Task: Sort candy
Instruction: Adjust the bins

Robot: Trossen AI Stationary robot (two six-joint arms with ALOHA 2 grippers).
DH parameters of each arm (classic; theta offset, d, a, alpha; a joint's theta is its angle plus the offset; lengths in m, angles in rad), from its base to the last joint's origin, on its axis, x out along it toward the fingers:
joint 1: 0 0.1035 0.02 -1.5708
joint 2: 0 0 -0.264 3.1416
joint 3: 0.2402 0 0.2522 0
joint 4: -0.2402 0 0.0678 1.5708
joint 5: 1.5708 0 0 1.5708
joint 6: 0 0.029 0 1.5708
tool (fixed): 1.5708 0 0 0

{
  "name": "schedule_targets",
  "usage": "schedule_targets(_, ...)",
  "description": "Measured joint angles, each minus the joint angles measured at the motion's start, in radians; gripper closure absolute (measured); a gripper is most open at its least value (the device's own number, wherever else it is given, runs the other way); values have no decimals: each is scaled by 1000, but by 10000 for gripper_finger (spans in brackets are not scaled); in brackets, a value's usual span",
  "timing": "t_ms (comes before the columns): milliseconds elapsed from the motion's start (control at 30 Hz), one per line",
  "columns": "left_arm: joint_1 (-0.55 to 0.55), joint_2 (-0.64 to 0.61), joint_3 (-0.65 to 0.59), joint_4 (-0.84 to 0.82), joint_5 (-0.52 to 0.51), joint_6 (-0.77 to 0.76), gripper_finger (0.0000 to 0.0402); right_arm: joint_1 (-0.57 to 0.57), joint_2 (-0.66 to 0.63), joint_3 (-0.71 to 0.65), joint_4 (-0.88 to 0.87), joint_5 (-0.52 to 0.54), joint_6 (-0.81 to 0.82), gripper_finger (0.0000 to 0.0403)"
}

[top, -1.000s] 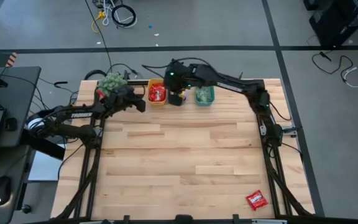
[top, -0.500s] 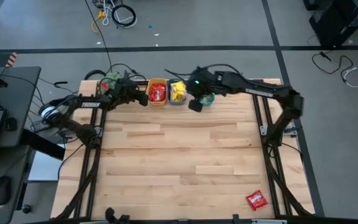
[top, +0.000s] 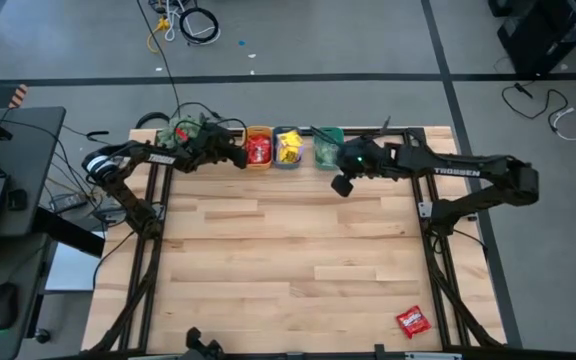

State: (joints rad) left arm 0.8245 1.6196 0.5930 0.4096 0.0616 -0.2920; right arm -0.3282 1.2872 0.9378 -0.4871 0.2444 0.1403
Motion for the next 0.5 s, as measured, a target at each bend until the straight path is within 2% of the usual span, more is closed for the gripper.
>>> schedule_targets(267, -22, 0, 0, 53, 1, -1, 401, -71, 36, -170, 160, 77, 73, 403)
schedule_targets(367, -22, 0, 0, 58, 2, -1, 401, -121, 54, -199, 229, 80, 97, 403)
schedule_targets(500, -30, 0, 0, 59, 0, -1, 401, -176, 78, -201, 234, 81, 119, 403)
